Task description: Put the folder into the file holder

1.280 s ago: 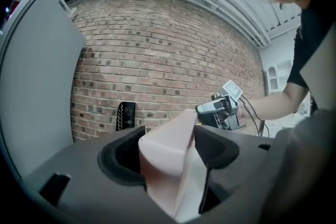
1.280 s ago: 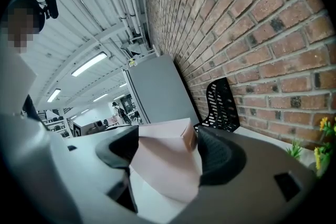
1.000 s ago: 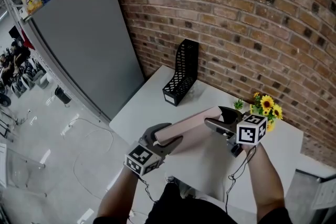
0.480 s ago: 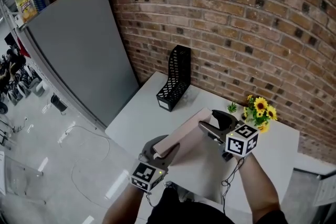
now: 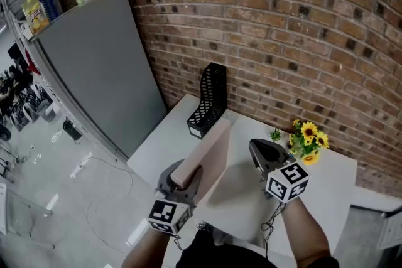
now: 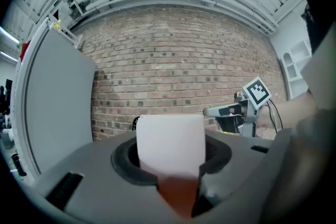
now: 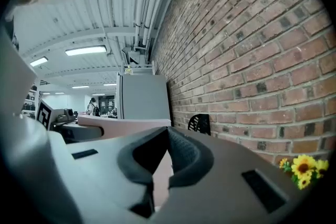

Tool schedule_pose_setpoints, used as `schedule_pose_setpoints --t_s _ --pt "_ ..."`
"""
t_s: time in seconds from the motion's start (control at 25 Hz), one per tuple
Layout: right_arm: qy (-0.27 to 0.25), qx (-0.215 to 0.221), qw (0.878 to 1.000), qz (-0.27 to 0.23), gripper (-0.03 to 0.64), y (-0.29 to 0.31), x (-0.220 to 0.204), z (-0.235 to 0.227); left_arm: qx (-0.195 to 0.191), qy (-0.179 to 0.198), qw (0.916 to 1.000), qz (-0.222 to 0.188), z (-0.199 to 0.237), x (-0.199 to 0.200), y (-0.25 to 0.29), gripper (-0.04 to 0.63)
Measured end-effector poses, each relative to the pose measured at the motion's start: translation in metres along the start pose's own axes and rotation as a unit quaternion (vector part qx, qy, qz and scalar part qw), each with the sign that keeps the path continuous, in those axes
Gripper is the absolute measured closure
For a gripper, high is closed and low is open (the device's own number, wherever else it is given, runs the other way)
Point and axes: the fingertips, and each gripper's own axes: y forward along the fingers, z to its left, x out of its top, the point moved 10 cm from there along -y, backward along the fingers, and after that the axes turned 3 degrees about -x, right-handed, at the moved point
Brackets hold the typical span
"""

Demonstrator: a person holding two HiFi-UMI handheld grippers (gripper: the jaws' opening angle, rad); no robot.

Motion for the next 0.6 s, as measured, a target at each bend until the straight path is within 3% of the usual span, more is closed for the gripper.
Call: schedule_pose_setpoints --t_s 0.12,0.6 --pt "0.006 -0.001 1.000 -0.007 0.614 -0.004 0.008 0.002 0.018 -0.016 0.9997 -0.005 0.007 0.016 -0.006 0.433" --pt "0.014 -0.026 0.999 -0.015 0.614 -0.011 0.020 0.001 0.075 -0.007 0.9941 -0.078 0.057 0.070 0.002 0.434"
